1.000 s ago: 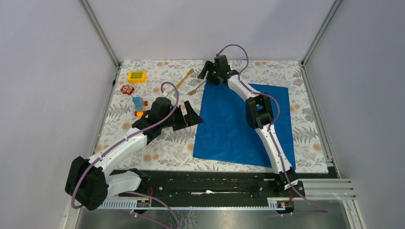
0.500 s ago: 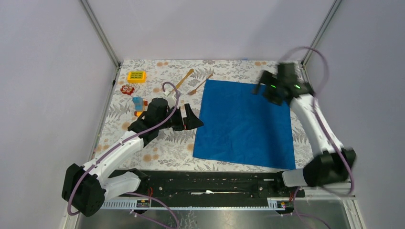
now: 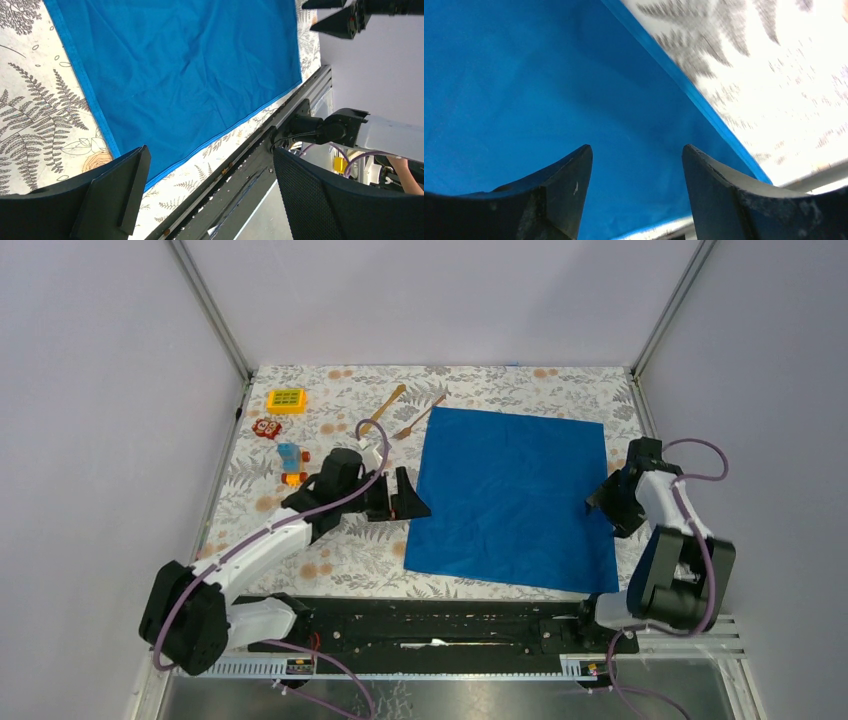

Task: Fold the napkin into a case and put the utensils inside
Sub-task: Flatten the napkin at the center of the board.

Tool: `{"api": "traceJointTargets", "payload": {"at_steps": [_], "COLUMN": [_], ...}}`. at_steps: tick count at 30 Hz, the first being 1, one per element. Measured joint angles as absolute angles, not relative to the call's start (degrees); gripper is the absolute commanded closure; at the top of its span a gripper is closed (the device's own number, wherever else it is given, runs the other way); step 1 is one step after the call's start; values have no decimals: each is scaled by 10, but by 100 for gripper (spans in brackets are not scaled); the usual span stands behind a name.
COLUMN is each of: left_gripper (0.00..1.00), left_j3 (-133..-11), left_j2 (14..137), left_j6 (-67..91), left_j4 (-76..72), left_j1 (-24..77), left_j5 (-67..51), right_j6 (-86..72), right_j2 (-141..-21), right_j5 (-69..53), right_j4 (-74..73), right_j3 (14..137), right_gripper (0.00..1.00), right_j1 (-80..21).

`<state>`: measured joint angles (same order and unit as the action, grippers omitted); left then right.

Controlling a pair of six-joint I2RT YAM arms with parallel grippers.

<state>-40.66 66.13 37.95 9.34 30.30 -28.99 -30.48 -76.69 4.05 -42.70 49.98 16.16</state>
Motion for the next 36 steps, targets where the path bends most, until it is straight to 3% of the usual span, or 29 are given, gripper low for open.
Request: {"api": "traceJointTargets", "payload": {"at_steps": [3, 8, 13, 22, 36], "left_gripper": [1, 2, 1, 1, 1], "left_j3": [-407, -460, -584, -829, -949], "left_j2": [696, 811, 953, 1182, 1334], "left_j6": [382, 412, 464, 491, 558], "left_j4": [84, 57, -8, -22, -80], "left_j1": [305, 307, 307, 309, 298], "left_j5": [-295, -296, -250, -124, -95], "right_j6": [-279, -274, -283, -319, -344], "right_j2": [-843, -915, -1025, -1160, -1240], "right_j5": [18, -44, -91, -154, -178], "right_j4": [-362, -275, -209, -155, -119], "right_j3": [514, 571, 693, 792, 882], "right_gripper": [20, 22, 21, 20, 21], "right_j1": [162, 162, 162, 162, 162]}}
